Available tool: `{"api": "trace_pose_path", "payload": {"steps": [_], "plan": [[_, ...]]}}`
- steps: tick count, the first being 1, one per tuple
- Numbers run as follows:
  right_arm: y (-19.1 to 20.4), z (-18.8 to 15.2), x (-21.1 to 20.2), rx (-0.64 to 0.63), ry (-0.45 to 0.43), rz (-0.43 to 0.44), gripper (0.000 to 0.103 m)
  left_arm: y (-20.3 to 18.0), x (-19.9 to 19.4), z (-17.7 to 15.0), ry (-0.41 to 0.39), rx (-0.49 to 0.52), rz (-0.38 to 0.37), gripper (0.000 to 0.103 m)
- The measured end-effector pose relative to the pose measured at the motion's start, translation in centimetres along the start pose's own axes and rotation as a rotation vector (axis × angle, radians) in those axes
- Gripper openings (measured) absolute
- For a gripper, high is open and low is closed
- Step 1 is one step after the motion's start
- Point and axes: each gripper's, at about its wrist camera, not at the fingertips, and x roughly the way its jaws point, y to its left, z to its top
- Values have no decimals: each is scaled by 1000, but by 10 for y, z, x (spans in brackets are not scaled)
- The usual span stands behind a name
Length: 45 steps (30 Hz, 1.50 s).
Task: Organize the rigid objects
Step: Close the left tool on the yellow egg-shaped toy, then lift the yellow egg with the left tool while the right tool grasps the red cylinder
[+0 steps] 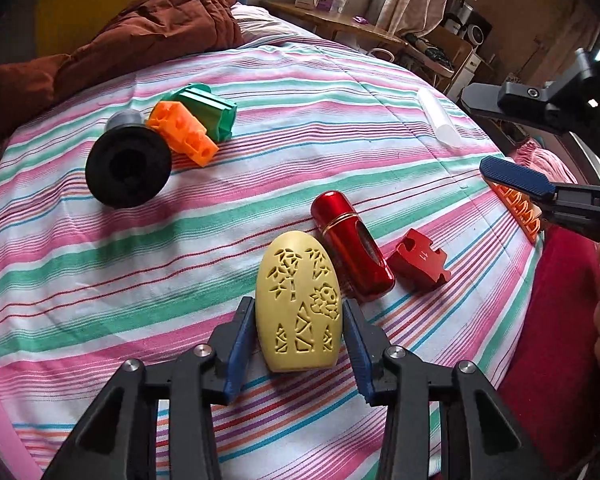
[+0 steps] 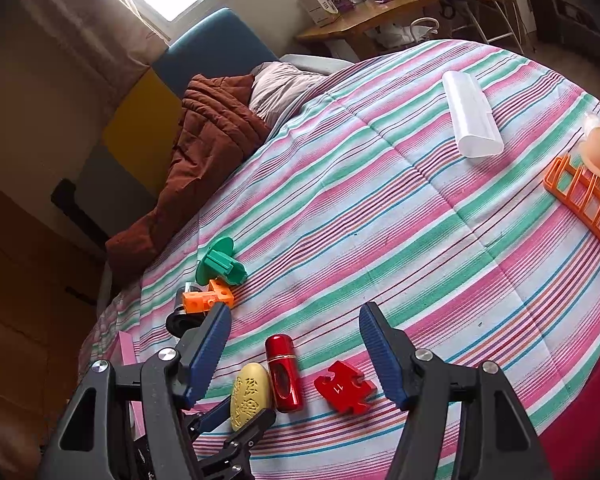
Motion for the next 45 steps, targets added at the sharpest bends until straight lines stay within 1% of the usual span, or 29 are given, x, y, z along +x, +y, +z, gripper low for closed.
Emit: {"api": "trace_pose_path", "payload": {"steps": [2,5,9,12,14,18,19,21,22,23,25,27,29,31,37,45], "plan": [[1,0,3,-9,18,-9,67,5,-6,-8,-10,-1,8,44],[6,-2,14,-41,78,-34,67,16,-17,-23,-30,-11,25,44],[26,-8,31,-160,159,-109,67,29,-34,-44,-51,-26,54,44],[41,-14,47,-240,204,-149,67,36,-43,-57,-65,-38,63,44],[49,-18,61,-274,216,-162,67,37,-46,-62,-72,-43,69,44],[57,-28,95,-317,282,-222,65,41,-48,-68,-83,-52,75,43],[58,-31,104,-335,316,-250,63,41,-48,-68,-87,-55,73,43],[57,-40,118,-381,376,-324,56,41,-48,-69,-90,-59,78,43],[62,-44,118,-430,363,-355,46,40,-47,-69,-92,-58,82,43],[67,-48,117,-464,358,-351,34,39,-47,-69,-95,-55,86,43],[75,-57,119,-520,373,-322,33,38,-47,-70,-98,-52,90,43],[84,-66,121,-584,381,-314,31,39,-47,-70,-95,-56,88,43],[90,-73,122,-629,394,-294,30,39,-46,-68,-88,-59,86,44],[92,-77,122,-648,405,-281,32,39,-45,-66,-80,-52,91,44],[85,-77,122,-620,410,-263,33,41,-41,-59,-63,-57,89,44],[84,-79,120,-648,396,-277,33,43,-37,-53,-63,-69,96,44]]}}
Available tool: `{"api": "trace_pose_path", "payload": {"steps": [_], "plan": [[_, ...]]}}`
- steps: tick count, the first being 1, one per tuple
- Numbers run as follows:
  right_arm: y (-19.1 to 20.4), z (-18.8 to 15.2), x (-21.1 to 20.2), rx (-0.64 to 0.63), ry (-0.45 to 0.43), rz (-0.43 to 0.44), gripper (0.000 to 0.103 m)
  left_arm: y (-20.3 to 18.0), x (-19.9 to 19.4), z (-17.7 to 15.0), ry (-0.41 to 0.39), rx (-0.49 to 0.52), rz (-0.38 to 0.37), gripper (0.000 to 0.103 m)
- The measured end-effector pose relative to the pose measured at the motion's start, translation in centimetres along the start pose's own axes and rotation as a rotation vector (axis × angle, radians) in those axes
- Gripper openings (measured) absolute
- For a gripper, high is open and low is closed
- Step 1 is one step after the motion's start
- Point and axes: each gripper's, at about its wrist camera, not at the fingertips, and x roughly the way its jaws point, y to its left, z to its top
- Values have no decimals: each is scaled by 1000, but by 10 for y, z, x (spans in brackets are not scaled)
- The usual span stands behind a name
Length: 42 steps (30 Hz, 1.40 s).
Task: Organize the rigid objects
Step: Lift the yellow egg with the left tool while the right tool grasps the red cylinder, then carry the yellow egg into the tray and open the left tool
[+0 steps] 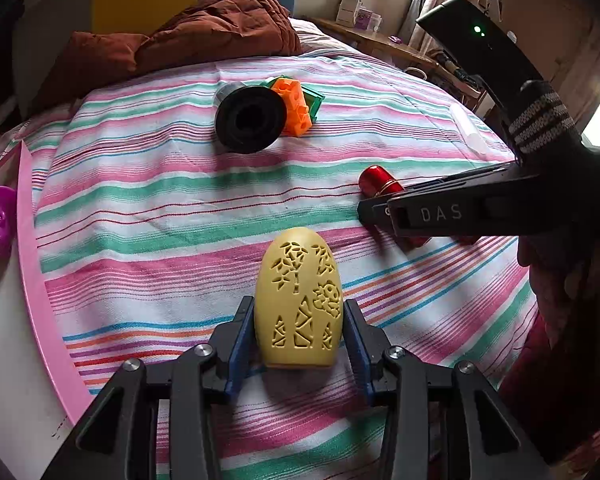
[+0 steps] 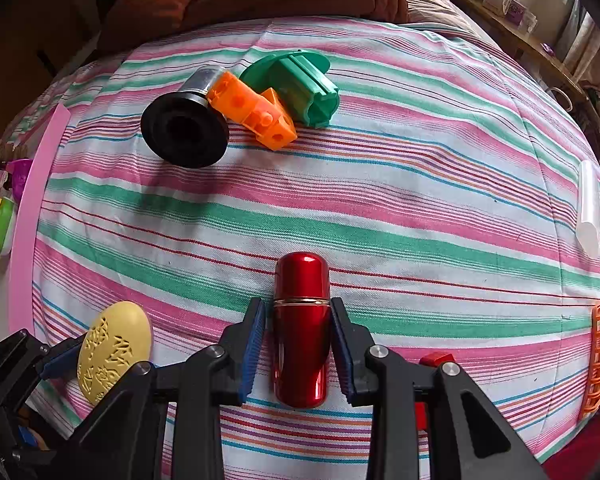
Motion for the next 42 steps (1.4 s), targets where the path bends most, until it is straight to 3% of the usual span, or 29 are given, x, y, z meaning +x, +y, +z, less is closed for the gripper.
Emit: {"api": "trace_pose_path", "payload": {"steps": [6,27,35,42], "plan": [[-2,-3,0,-8,-4,-5,33,-7,-1,-4,-12,49,36,43],[-13,-7,-1,-61,-21,-46,32,-7,-17,-10,-32,33,23,43],[-14,2,-2,-67,-25,-51,32,6,-60,1,-115,-17,-11,43],[-13,5,-1,-66,-25,-52,32,67,-125,3,-232,-164,52,43]]}}
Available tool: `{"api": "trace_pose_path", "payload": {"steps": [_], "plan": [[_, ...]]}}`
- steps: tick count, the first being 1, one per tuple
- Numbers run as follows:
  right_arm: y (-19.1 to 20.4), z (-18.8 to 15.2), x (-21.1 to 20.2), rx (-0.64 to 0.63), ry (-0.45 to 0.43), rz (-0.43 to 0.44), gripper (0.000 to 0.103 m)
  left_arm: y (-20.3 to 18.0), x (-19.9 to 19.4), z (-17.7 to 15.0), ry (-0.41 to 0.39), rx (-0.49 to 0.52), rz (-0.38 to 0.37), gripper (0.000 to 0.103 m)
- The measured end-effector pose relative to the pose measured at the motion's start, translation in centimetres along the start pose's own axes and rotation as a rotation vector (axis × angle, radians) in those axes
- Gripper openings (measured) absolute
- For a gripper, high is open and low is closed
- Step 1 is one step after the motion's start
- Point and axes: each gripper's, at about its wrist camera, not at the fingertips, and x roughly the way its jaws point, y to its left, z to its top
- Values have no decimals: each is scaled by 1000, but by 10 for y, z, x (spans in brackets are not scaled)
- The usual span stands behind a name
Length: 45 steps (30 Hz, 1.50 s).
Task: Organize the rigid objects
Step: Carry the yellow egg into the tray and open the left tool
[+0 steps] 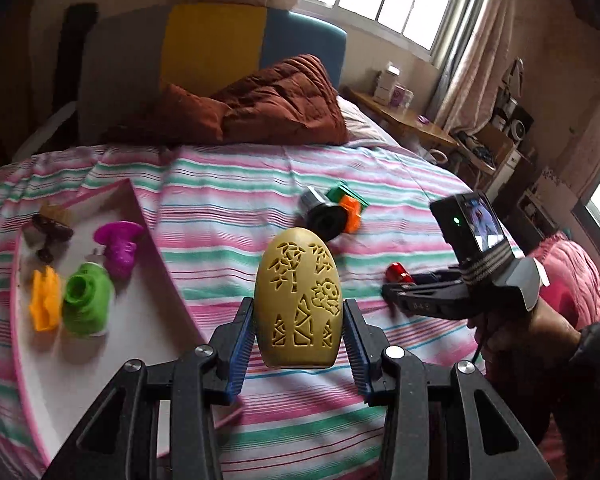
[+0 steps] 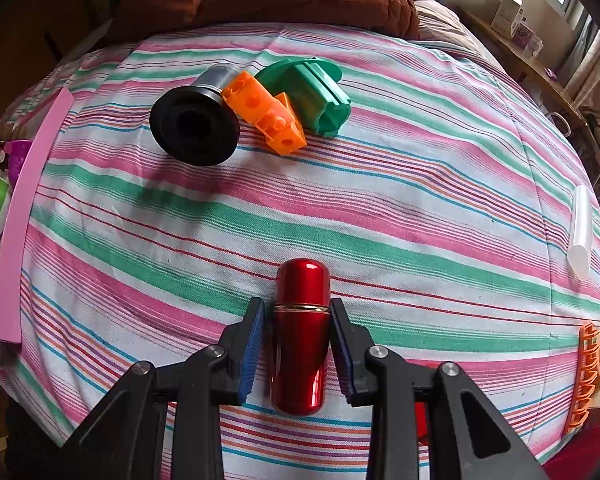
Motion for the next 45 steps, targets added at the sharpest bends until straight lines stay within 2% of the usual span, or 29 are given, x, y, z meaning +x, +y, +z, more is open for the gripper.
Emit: {"api": "trace_pose_path", "payload": {"steps": [5,8,11,16,23,33,43,45], "plan": [[-2,0,-1,-1,-1,-2,32,73,-21,-6,4,-131,147,43],[-1,-1,-2,0,-1,-2,32,110,-21,-22,48,-198,227,43],[-2,-1,-3,-1,-1,-2,32,135,-21,-36,100,-260,261,43],[0,-1,-3,-1,-2,-2,32,150,-12,-47,163,-328,286,43],[-2,-1,-4,-3,-3,-5,32,167,4,-53,208,-397,321,43],[3,-3,-7,-1,-3,-6,32,177,27,-36,197,-373,390,43],[6,-4,-8,-1,-4,-7,32,178,30,-35,189,-335,402,44],[7,-4,-8,0,-3,-7,32,176,29,-36,185,-329,400,48]]}}
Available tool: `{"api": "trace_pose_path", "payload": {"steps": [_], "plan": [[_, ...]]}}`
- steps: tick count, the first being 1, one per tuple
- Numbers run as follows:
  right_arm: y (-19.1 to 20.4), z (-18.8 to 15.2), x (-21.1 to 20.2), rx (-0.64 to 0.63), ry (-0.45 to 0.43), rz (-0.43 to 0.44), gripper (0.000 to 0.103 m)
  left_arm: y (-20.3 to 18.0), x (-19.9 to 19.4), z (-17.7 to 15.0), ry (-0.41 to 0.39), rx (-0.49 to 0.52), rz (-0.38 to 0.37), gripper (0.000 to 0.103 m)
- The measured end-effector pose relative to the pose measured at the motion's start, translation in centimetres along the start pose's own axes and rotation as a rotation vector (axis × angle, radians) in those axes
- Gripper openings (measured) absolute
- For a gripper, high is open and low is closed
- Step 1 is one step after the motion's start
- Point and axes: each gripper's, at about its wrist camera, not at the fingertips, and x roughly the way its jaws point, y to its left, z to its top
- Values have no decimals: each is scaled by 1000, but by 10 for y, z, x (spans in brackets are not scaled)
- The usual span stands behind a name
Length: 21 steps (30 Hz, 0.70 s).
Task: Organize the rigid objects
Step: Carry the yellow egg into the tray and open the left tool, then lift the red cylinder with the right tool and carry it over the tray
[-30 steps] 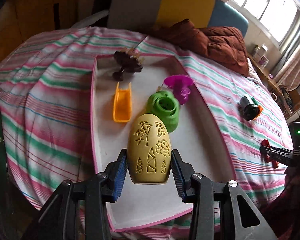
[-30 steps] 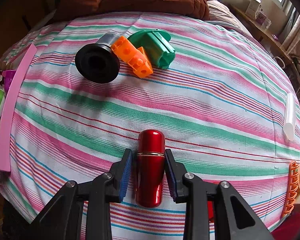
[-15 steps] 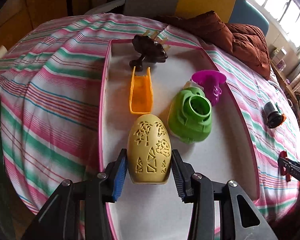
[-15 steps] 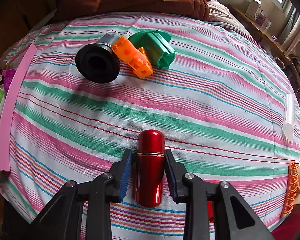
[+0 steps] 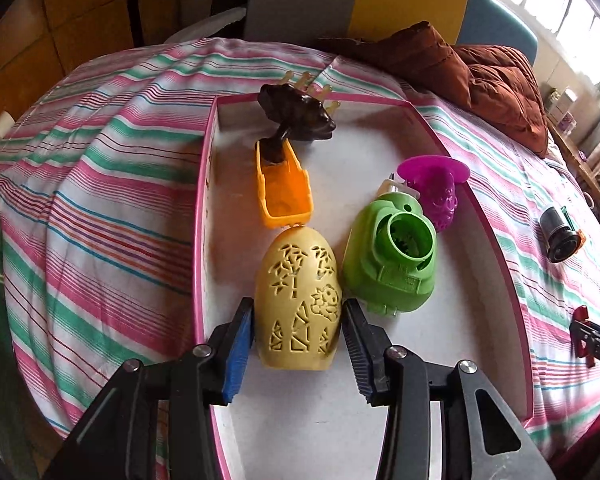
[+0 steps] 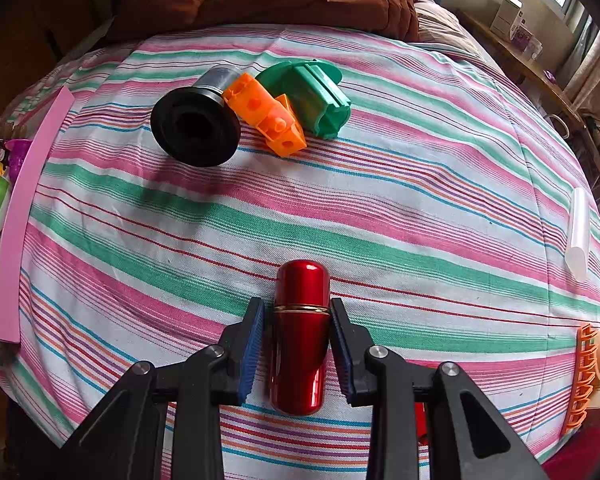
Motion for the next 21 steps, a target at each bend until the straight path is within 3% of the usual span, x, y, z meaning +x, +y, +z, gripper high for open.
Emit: {"api": "trace_pose_path", "payload": {"steps": [6,12,19,21], "plan": [[0,0,0,-2,-1,-2,32,0,-16,-9,-46,19,2,52],[6,-5,-6,-8,-3,-8,32,-3,-47,-22,-144,45,30,53],[14,4,-4,-20,-7,-21,31,-6,-72,-31,-198,62,24,54],[18,20,14,-23,-8,-26,31,-8,-76,-33,-202,64,20,54]]}}
